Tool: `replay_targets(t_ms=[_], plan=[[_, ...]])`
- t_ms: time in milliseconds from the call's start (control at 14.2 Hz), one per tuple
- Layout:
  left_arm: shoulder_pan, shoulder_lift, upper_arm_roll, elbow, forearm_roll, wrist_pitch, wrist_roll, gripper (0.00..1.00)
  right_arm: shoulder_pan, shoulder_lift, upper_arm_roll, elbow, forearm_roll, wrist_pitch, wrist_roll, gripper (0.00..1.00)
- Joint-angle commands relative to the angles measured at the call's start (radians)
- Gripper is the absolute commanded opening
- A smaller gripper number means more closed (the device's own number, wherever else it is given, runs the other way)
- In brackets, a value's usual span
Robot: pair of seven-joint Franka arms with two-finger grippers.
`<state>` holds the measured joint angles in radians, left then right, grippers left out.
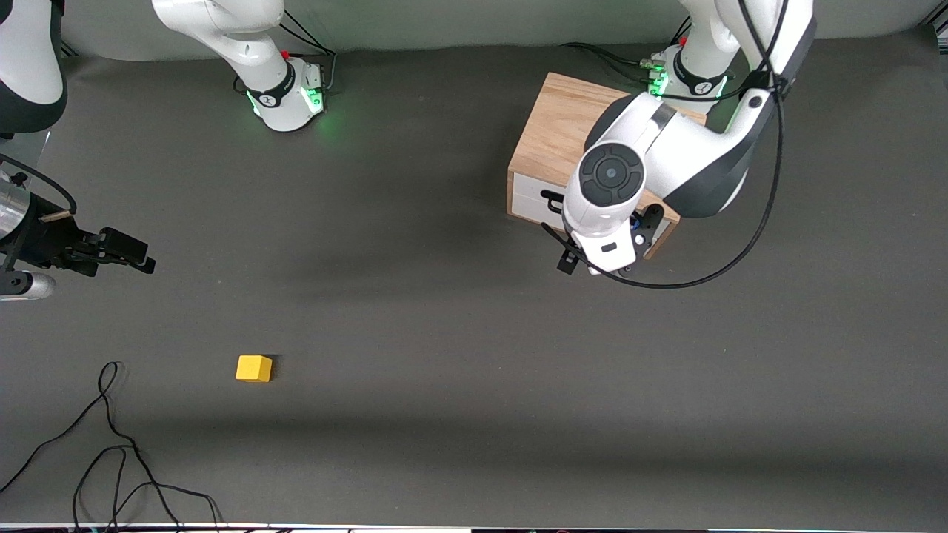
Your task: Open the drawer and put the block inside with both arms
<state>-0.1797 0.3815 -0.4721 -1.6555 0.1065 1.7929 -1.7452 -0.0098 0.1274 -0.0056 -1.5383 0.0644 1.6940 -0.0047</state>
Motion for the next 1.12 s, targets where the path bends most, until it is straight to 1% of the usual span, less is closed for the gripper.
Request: replay_targets(t_ms=[0,70,141,211,281,562,843,1054], plan=[[0.000,-0.010,0.000,-0.091,0.016,0.069,-0.025,1.00,0.007,0.031,0.004,0.032,0.003,0.009,0.014,1.00],[0.002,-0.012,0.000,-0.124,0.016,0.094,-0.025,1.00,0.011,0.046,0.006,0.032,-0.009,0.012,0.014,1.00],[0.000,-0.012,0.000,-0.142,0.016,0.103,-0.027,1.00,0.020,0.058,0.007,0.032,-0.043,0.012,0.014,1.00],[0.000,-0.010,0.000,-0.151,0.016,0.106,-0.030,1.00,0.031,0.058,0.009,0.032,-0.070,0.015,0.014,1.00],[0.000,-0.009,0.000,-0.162,0.016,0.108,-0.033,1.00,0.039,0.061,0.009,0.030,-0.077,0.022,0.014,1.00],[0.000,0.002,0.000,-0.219,0.016,0.157,-0.042,1.00,0.053,0.098,0.007,0.030,-0.078,0.026,0.012,1.00],[-0.001,0.019,0.001,-0.239,0.016,0.174,-0.043,1.00,0.053,0.100,0.007,0.026,-0.078,0.045,0.014,1.00],[-0.004,0.031,0.006,-0.228,0.021,0.201,-0.042,1.00,0.054,0.101,0.007,0.029,-0.078,0.046,0.014,1.00]])
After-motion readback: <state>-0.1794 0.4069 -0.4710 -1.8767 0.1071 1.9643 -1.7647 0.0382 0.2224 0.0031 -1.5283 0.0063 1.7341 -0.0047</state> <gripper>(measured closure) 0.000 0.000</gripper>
